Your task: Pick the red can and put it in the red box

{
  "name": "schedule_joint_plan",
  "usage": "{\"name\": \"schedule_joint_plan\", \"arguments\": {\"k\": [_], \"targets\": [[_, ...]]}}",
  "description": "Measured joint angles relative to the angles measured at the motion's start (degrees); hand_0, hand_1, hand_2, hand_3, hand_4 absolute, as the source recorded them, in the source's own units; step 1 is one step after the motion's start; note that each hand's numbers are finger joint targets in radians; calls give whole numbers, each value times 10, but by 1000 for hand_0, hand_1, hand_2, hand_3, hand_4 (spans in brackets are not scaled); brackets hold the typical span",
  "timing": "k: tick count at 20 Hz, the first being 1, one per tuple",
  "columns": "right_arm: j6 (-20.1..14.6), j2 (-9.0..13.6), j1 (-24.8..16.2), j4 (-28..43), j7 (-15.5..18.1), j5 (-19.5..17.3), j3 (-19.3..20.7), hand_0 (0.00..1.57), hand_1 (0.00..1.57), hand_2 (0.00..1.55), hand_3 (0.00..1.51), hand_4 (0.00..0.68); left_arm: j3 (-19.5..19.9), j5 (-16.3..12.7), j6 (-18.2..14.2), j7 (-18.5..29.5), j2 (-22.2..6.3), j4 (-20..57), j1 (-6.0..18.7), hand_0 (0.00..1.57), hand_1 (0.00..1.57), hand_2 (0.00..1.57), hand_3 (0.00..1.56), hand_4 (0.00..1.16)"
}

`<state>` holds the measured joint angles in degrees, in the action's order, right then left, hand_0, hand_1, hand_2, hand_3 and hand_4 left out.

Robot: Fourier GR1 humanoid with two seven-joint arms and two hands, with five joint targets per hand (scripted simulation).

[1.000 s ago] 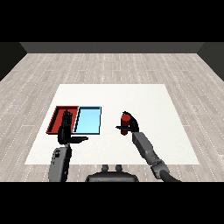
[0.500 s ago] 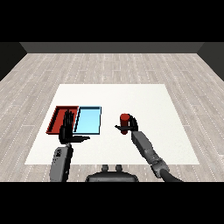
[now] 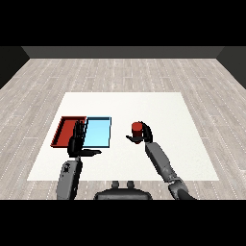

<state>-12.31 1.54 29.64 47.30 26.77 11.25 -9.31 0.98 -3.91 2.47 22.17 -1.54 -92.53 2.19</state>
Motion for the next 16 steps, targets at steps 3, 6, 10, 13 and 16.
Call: {"name": "schedule_joint_plan", "arguments": {"k": [3,6,10,13,16], "targets": [[-3,12,-17,64,-25,-11,-5,1445,1445,1432,1377,630,-15,8,2,-3,4,-9,-9,0,0,0,0,0],[-3,21,-48,143,-52,-19,-14,1463,1463,1438,1387,661,-28,13,0,-11,4,-9,-5,0,0,0,0,0],[1,31,-75,231,-87,-24,-16,1448,1448,1433,1388,653,-57,19,-16,-27,11,-5,-1,0,0,0,0,0],[-13,16,-84,267,-102,-38,-26,1448,1448,1433,1388,653,-84,19,-33,-62,13,-2,12,0,0,0,0,0],[-56,0,-80,288,-120,-45,-64,1448,1448,1433,1388,653,-112,20,-56,-70,14,8,20,0,0,0,0,0]]}}
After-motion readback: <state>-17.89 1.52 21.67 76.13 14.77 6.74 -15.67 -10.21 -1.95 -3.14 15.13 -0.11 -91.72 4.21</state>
